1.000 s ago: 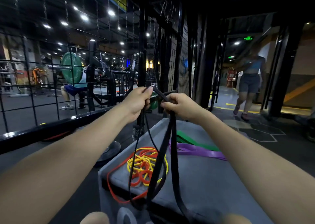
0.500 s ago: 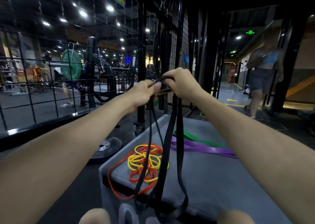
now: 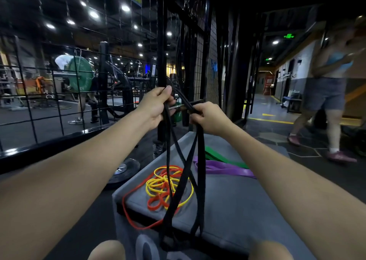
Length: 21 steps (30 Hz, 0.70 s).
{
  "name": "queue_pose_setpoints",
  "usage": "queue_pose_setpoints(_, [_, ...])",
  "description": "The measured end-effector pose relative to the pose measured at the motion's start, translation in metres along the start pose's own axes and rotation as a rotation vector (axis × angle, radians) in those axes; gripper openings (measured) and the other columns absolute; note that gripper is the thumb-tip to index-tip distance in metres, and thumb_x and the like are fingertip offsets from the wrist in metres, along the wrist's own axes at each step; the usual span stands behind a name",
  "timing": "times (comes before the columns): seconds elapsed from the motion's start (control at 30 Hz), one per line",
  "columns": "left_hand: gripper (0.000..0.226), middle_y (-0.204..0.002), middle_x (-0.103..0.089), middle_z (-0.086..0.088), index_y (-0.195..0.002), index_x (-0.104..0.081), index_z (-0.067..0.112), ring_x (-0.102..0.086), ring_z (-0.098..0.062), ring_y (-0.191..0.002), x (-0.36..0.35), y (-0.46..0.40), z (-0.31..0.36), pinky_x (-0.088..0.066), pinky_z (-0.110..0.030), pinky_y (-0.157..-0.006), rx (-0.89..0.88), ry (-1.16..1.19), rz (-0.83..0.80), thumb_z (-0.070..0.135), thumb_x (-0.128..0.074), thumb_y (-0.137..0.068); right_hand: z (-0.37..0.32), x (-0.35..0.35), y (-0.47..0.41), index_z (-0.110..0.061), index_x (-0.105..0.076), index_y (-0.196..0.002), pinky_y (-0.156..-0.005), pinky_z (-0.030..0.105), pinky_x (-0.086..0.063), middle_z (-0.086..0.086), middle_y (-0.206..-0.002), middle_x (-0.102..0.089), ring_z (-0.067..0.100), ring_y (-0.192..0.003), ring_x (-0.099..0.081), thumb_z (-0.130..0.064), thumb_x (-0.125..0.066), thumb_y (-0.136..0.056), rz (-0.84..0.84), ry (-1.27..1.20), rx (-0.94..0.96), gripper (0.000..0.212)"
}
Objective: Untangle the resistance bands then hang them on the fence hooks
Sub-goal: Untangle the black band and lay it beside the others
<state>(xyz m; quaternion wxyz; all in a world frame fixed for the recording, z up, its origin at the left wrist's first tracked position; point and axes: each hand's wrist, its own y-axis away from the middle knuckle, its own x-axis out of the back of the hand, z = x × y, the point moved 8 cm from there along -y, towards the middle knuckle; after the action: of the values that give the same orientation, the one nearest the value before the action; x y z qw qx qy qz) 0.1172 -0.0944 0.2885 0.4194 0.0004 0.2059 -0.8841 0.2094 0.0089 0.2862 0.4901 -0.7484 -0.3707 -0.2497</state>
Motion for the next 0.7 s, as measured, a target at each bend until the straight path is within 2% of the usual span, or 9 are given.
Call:
queue_pose_setpoints(0.1, [0.017,-0.078,-0.052,0.002,-0.086,-0.054,0.02,-0.054,-0.009,-0.076,-0.003,0.001,-0.003,-0.051,-0.029,-0.075,-0.055,-0.154,-0.029,0.024,-0.043,-0.098,0.003,0.014,-0.004,-0.004,-0.065,-0.091,-0.063,0.034,-0.051,0.009,-0.082,-0.066,0.022,-0.071,-0.061,-0.013,-0.046,-0.095,0.09,0.014,-0.03,0.021])
queue_pose_setpoints(0.17, [0.013,-0.08,-0.051,0.002,-0.091,-0.052,0.018,-0.052,-0.009,-0.074,-0.007,0.004,-0.01,-0.051,-0.03,-0.075,-0.027,-0.253,-0.087,0.023,-0.042,-0.099,0.007,0.026,-0.004,-0.004,-0.064,-0.085,-0.052,0.025,-0.044,0.007,-0.076,-0.063,0.017,-0.06,-0.054,-0.012,-0.046,-0.095,0.143,0.035,-0.042,0.022])
queue_pose_setpoints(0.2, [0.012,-0.081,-0.049,0.002,-0.093,-0.051,0.018,-0.049,-0.009,-0.072,-0.01,0.006,-0.013,-0.052,-0.031,-0.075,-0.01,-0.297,-0.122,0.023,-0.042,-0.099,0.01,0.031,-0.004,-0.003,-0.063,-0.083,-0.051,0.025,-0.043,0.009,-0.075,-0.063,0.016,-0.058,-0.052,-0.012,-0.046,-0.095,0.163,0.044,-0.047,0.023])
queue_pose_setpoints(0.33, [0.017,-0.077,-0.041,0.004,-0.094,-0.056,0.019,-0.042,-0.007,-0.07,-0.026,0.008,-0.009,-0.052,-0.035,-0.08,-0.023,-0.362,-0.187,0.027,-0.041,-0.099,0.019,0.042,-0.003,-0.002,-0.065,-0.089,-0.059,0.036,-0.051,0.013,-0.079,-0.066,0.019,-0.061,-0.056,-0.011,-0.045,-0.095,0.192,0.033,-0.075,0.023])
queue_pose_setpoints(0.43, [0.02,-0.076,-0.04,0.004,-0.087,-0.054,0.02,-0.042,-0.006,-0.07,-0.038,0.004,-0.002,-0.053,-0.036,-0.083,-0.04,-0.387,-0.184,0.032,-0.043,-0.098,0.019,0.046,-0.001,-0.002,-0.065,-0.088,-0.051,0.025,-0.043,0.012,-0.078,-0.066,0.014,-0.055,-0.051,-0.011,-0.045,-0.095,0.2,0.055,-0.06,0.024])
queue_pose_setpoints(0.57, [0.024,-0.068,-0.038,0.004,-0.085,-0.056,0.018,-0.038,-0.005,-0.06,-0.046,-0.001,0.003,-0.046,-0.024,-0.063,-0.064,-0.372,-0.187,0.031,-0.041,-0.099,0.019,0.054,0.001,0.0,-0.065,-0.086,-0.048,0.025,-0.041,0.011,-0.072,-0.061,0.014,-0.051,-0.047,-0.011,-0.045,-0.095,0.23,0.063,-0.056,0.024])
queue_pose_setpoints(0.7, [0.029,-0.058,-0.038,0.007,-0.073,-0.051,0.02,-0.032,-0.004,-0.051,-0.047,-0.006,0.01,-0.032,-0.021,-0.054,-0.086,-0.193,-0.113,0.028,-0.041,-0.099,0.014,0.041,0.006,-0.008,-0.064,-0.098,-0.06,0.033,-0.052,0.007,-0.078,-0.063,0.018,-0.064,-0.058,-0.013,-0.049,-0.093,0.155,-0.017,-0.033,0.016])
